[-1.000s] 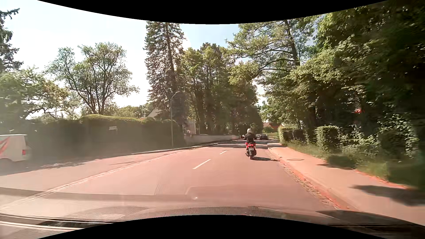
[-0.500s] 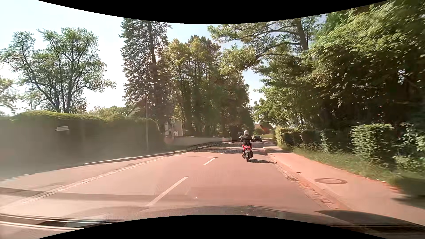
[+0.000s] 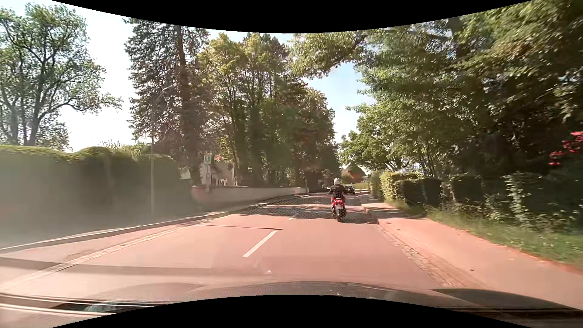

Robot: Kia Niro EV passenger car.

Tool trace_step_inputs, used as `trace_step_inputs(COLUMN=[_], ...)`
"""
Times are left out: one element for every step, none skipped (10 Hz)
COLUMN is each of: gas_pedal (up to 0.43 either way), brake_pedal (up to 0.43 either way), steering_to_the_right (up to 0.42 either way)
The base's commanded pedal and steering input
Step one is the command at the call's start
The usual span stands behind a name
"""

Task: Follow the waypoints while adhering to traffic rules and regulations

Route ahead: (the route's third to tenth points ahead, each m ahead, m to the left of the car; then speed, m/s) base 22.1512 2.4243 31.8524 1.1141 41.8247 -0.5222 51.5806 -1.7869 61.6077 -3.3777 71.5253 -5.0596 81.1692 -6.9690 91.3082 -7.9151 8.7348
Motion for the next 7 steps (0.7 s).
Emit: trace_step_inputs(gas_pedal=[0.22,0.209,0.189,0.177,0.177,0.169,0.169], brake_pedal=[0.006,0.006,0.006,0.006,0.006,0.006,0.006], steering_to_the_right=[0.033,0.033,0.033,0.033,0.033,0.033,0.033])
